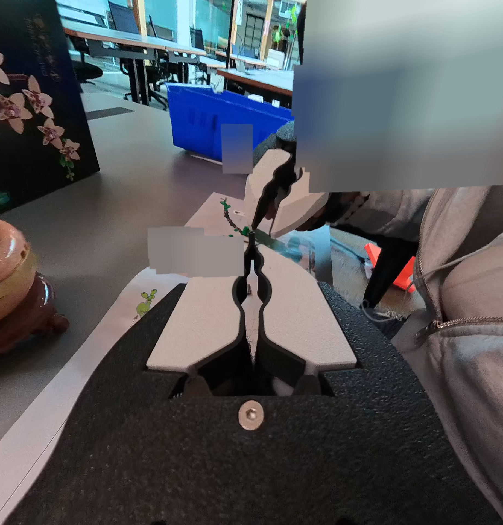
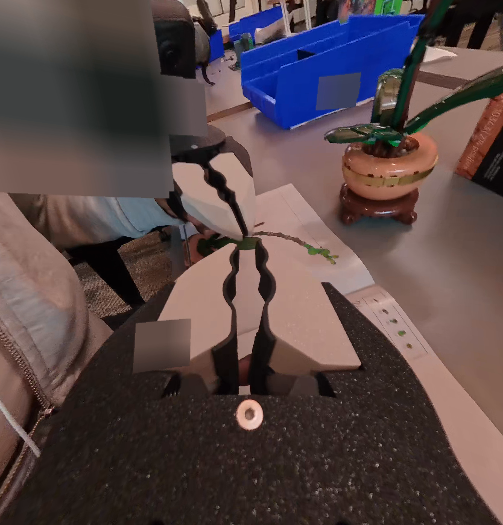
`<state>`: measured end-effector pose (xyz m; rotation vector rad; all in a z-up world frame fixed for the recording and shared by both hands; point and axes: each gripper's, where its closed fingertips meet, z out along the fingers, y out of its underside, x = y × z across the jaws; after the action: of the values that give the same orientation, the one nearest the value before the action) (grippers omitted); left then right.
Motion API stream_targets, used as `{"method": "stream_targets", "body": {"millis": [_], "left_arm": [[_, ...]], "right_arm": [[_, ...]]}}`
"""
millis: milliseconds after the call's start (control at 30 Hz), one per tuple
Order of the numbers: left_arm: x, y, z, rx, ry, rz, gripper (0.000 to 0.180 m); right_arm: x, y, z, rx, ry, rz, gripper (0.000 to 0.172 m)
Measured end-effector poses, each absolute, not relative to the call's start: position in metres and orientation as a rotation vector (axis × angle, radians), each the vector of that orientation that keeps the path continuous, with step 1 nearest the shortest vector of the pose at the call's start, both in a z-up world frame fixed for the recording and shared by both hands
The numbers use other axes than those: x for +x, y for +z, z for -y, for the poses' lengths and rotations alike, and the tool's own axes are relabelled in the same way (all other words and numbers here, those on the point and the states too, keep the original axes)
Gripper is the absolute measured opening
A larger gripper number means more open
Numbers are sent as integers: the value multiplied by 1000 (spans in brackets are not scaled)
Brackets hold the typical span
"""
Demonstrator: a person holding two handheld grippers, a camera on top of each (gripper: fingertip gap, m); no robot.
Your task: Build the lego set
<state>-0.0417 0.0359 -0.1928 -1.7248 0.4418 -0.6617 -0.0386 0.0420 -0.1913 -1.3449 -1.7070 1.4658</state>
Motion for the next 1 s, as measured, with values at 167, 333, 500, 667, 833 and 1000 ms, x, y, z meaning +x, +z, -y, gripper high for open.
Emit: {"method": "stream_targets", "body": {"millis": [167, 333, 500, 667, 833, 1000], "left_arm": [[-27, -209, -32, -1803, -537, -609, 1], [-19, -215, -29, -1825, -498, -683, 1], [-19, -218, -29, -1839, -469, -706, 1], [-21, -214, -29, -1820, -487, -684, 1], [-23, -208, -29, -1787, -530, -652, 1], [-24, -215, -28, -1818, -464, -703, 1]], "right_arm": [[-42, -184, -27, -1276, 1455, 1721, 10], [-41, -191, -20, -1251, 1383, 1793, 7], [-40, -193, -18, -1216, 1344, 1823, 3], [-40, -191, -20, -1248, 1439, 1774, 2], [-40, -188, -21, -1307, 1621, 1692, 2], [-41, -193, -19, -1294, 1565, 1730, 2]]}}
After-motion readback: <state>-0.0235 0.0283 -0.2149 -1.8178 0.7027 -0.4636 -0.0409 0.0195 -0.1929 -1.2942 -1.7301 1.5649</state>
